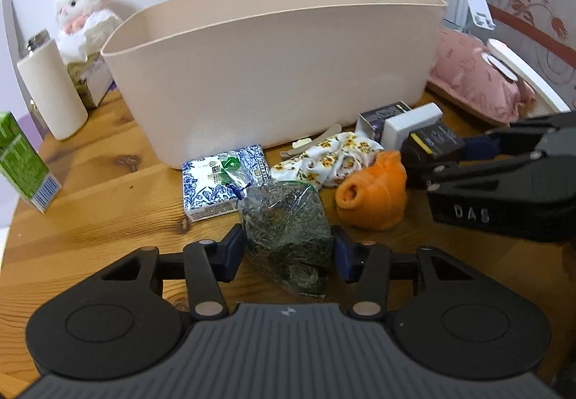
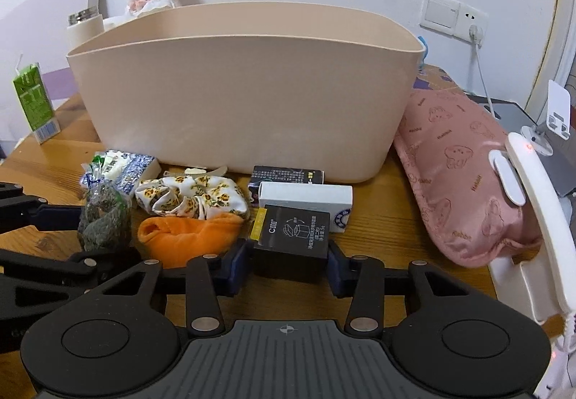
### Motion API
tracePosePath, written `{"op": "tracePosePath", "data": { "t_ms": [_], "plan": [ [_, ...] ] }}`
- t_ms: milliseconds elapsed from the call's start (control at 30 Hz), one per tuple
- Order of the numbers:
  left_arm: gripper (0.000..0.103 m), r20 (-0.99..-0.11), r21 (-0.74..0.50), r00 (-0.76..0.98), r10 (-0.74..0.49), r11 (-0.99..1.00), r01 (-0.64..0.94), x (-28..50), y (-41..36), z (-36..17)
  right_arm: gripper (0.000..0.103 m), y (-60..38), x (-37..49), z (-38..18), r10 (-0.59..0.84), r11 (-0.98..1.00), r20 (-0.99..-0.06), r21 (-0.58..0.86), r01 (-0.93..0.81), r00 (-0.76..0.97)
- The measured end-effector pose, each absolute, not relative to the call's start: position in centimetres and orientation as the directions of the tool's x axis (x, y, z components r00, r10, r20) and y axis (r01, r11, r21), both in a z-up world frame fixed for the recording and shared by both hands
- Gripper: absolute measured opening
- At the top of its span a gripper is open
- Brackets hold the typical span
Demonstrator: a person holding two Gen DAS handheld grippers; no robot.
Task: Organize objects
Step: 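Grasp the clear leaf bag with the left gripper while the right grasps the black battery box, then lift both items over the basket and open both grippers to drop them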
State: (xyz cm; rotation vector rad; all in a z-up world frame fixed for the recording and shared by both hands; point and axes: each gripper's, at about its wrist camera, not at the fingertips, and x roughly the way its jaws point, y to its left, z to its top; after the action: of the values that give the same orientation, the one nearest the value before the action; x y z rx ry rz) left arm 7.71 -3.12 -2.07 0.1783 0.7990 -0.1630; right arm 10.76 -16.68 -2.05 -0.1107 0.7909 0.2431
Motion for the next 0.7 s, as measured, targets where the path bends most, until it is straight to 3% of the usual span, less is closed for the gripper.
{"op": "tracePosePath", "data": {
  "t_ms": [267,700],
  "plan": [
    [0.052,-0.667,0.083,0.738,-0.104,0.974,0.213,5.9,-2.0,0.9,0.041,-17.9,8.6,1.1,0.169,0.972,-0.652,-0.013,-0.233,0.739],
    [0.053,-0.455,0.162,0.889,-0.058,0.976,0.146,9.1,-0.6,9.7,0.041,-19.3,12.1,8.5,0.173,0.976,-0.488,-0.032,-0.215,0.856]
  ]
}}
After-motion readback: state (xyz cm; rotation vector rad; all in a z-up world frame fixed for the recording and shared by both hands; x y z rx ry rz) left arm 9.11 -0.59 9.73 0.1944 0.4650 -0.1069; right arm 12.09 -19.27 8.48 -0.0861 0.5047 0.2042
